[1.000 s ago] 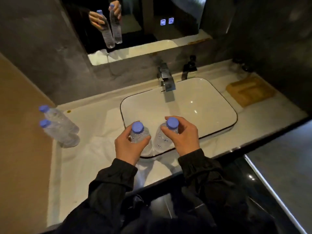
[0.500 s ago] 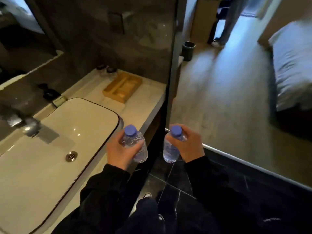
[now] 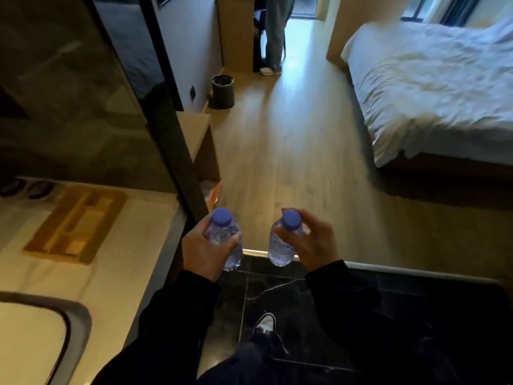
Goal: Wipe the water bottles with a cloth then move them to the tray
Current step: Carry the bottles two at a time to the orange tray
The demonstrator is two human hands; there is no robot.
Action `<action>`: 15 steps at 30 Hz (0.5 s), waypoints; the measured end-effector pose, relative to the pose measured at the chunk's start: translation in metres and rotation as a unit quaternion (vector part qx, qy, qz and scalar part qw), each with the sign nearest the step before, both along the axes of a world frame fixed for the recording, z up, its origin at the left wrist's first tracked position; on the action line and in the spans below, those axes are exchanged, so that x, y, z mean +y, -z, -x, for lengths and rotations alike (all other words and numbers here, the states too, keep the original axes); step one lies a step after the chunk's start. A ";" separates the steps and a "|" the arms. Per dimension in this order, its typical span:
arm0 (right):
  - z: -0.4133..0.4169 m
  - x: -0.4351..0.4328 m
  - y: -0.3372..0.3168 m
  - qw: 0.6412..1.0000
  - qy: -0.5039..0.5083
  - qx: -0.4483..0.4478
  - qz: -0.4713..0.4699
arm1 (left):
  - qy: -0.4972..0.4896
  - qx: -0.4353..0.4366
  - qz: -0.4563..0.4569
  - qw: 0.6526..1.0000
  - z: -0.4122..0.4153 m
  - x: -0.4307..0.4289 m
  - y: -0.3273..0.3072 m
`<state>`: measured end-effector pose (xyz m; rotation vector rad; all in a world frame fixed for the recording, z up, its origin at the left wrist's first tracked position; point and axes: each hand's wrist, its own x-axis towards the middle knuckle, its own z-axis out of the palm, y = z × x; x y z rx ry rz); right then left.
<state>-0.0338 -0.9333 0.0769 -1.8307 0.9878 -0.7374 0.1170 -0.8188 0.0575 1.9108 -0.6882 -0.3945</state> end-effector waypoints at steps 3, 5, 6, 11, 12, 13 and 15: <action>-0.013 -0.057 -0.006 1.000 0.022 -0.012 -0.011 | 0.018 0.005 0.006 1.000 -0.016 -0.062 -0.002; -0.023 -0.093 -0.009 0.999 0.027 -0.011 -0.015 | 0.022 0.001 0.005 1.000 -0.024 -0.099 -0.004; -0.027 -0.111 -0.009 0.999 0.027 -0.013 -0.021 | 0.021 0.003 0.005 1.000 -0.027 -0.116 -0.006; -0.051 -0.203 -0.007 0.999 0.013 -0.006 -0.040 | 0.023 0.005 0.011 1.000 -0.045 -0.202 -0.005; -0.057 -0.222 -0.005 0.999 0.010 -0.010 -0.047 | 0.020 0.002 0.012 1.000 -0.050 -0.219 -0.003; -0.064 -0.241 -0.003 0.999 0.006 -0.011 -0.046 | 0.017 -0.003 0.011 1.000 -0.055 -0.237 -0.001; -0.079 -0.281 0.003 0.999 -0.011 -0.006 -0.034 | 0.003 -0.012 0.011 1.000 -0.065 -0.272 0.002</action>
